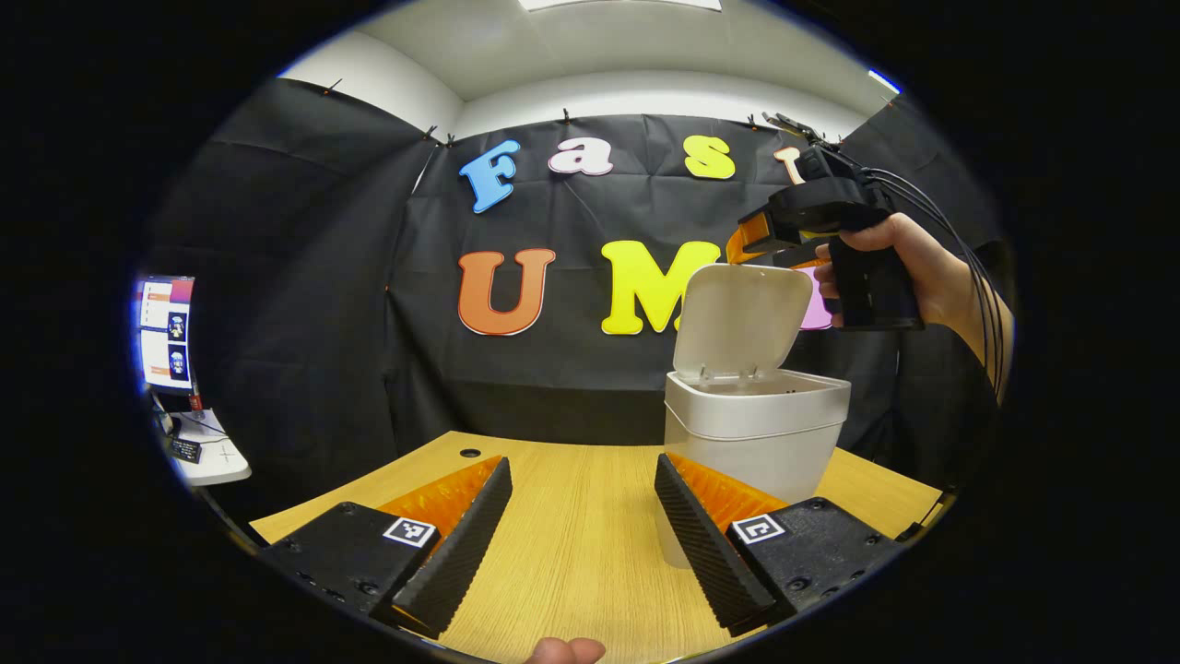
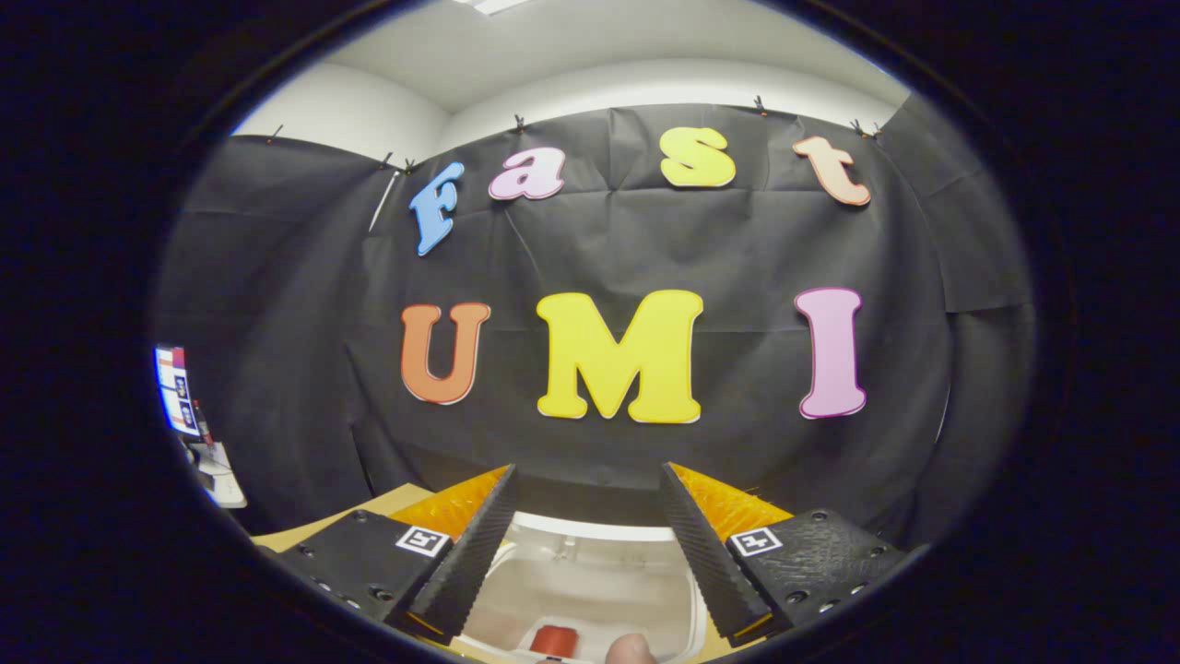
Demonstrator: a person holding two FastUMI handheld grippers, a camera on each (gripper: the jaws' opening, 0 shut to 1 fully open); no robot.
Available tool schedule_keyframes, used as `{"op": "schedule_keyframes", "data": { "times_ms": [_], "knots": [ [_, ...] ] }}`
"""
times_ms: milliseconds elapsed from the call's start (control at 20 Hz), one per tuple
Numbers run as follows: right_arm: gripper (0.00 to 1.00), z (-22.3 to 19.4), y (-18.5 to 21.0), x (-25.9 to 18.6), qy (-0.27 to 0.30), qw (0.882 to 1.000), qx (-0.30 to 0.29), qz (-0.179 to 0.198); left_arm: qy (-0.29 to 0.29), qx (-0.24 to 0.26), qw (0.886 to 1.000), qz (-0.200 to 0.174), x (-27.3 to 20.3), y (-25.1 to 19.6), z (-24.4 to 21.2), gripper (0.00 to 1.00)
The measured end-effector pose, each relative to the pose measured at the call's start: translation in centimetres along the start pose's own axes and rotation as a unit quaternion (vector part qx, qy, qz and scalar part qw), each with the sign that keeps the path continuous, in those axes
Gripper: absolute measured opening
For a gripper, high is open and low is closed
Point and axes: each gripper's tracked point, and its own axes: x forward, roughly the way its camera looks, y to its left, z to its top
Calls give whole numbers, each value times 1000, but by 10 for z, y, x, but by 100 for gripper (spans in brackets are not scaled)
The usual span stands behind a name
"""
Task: Press the lid of the desktop garbage bin to open it, pick up the crumpled paper on the desktop and throw it into the bin, then pick up the pop can on the desktop and drop it into the bin, and finally close the garbage bin lid.
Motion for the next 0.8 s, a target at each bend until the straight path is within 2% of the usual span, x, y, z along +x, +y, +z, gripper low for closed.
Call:
{"op": "schedule_keyframes", "data": {
  "times_ms": [150, 200, 250, 450, 550, 800],
  "knots": [
    [95, -28, 0, -23, 6, 1000, -10, -1, 0, -2, 1000, -12, -2, -11, -3, 100],
    [95, -36, 1, -27, 10, 1000, -10, -1, -1, -2, 1000, -15, -3, -14, -4, 95],
    [97, -46, 1, -31, 14, 1000, -9, 0, 0, -1, 1000, -18, -4, -17, -5, 100],
    [95, -68, -2, -42, 19, 1000, 11, -2, -4, 1, 1000, -20, -10, -20, -7, 100],
    [98, -82, -1, -44, 30, 1000, 10, -1, -5, 0, 1000, -20, -11, -21, -9, 100],
    [96, -106, -2, -48, 44, 999, 11, -2, -1, 5, 1000, -24, -10, -24, -16, 100]
  ]
}}
